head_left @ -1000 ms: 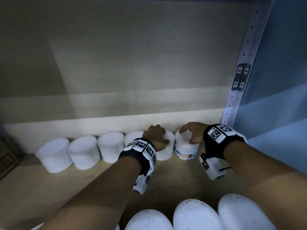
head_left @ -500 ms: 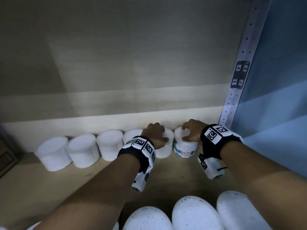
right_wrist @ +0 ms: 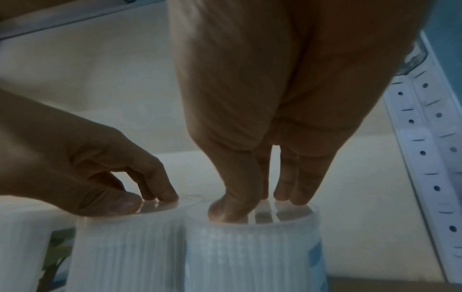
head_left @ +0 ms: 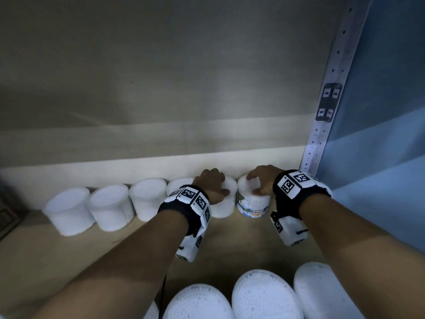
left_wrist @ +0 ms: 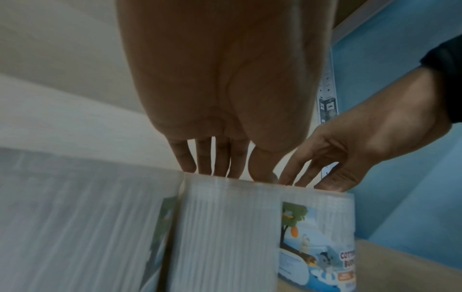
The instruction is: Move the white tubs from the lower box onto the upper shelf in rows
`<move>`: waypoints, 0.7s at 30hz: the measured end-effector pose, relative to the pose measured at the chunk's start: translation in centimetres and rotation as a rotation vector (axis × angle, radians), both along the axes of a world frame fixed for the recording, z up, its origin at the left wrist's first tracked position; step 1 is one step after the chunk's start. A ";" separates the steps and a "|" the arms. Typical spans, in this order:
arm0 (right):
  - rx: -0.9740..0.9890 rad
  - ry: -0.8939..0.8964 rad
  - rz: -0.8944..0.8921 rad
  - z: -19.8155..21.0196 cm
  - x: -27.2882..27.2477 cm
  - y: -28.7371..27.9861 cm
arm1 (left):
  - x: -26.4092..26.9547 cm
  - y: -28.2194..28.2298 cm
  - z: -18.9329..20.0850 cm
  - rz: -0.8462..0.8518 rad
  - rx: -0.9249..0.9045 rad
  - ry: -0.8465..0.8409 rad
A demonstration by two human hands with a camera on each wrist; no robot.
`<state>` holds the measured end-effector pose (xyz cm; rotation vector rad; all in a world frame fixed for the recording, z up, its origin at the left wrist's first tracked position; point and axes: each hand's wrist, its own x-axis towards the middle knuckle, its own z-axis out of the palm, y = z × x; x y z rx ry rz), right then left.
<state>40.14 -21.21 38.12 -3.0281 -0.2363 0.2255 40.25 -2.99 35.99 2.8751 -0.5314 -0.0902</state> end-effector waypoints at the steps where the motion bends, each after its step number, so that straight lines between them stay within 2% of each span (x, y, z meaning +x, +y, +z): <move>1: -0.004 0.004 -0.003 0.0 0.0 0.0 | 0.0 0.0 0.1 -0.005 0.005 0.010; 10: -0.025 -0.008 -0.011 0.0 0.2 0.2 | -0.2 0.9 1.7 -0.163 -0.010 0.168; 14: -0.027 -0.004 -0.013 0.0 0.3 0.2 | 0.0 0.7 1.9 -0.126 -0.184 0.072; 17: -0.045 -0.003 -0.011 0.0 0.3 0.2 | 0.3 -0.2 1.5 -0.001 -0.104 -0.042; 21: -0.060 -0.013 0.001 0.0 0.4 0.3 | 0.4 -0.9 0.4 0.071 0.074 -0.032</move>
